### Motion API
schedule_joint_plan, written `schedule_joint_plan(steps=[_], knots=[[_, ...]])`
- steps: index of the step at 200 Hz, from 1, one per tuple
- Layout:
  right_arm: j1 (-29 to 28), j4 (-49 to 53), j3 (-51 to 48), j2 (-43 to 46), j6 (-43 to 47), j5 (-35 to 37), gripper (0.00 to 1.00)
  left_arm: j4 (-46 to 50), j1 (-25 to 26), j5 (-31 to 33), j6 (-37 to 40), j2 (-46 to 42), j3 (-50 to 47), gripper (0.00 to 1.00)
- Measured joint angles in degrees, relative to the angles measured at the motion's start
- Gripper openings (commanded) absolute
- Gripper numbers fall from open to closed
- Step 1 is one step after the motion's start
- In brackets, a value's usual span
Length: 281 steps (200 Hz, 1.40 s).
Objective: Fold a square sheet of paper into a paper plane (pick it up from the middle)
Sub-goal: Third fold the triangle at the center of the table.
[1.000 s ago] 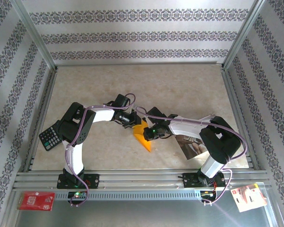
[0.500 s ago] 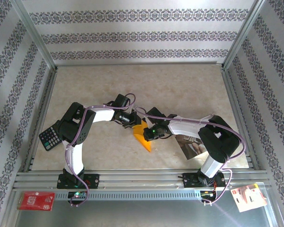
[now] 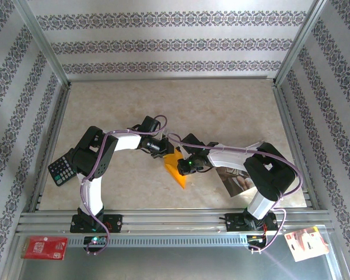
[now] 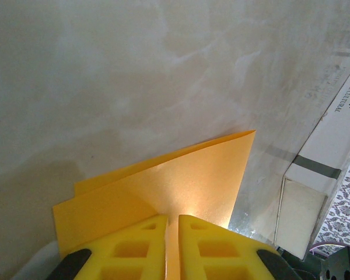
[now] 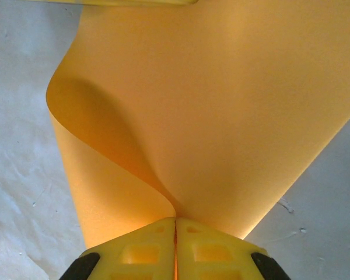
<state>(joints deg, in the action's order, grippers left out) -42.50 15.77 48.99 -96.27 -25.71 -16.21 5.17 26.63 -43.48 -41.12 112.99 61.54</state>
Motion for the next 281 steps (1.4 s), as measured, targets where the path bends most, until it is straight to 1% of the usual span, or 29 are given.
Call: schedule_joint_plan(steps=[281], knots=[[-0.02,0.66,1.14,1.07,0.44,-0.2,0.06,0.0,0.0,0.0,0.02,0.0,0.0,0.12]])
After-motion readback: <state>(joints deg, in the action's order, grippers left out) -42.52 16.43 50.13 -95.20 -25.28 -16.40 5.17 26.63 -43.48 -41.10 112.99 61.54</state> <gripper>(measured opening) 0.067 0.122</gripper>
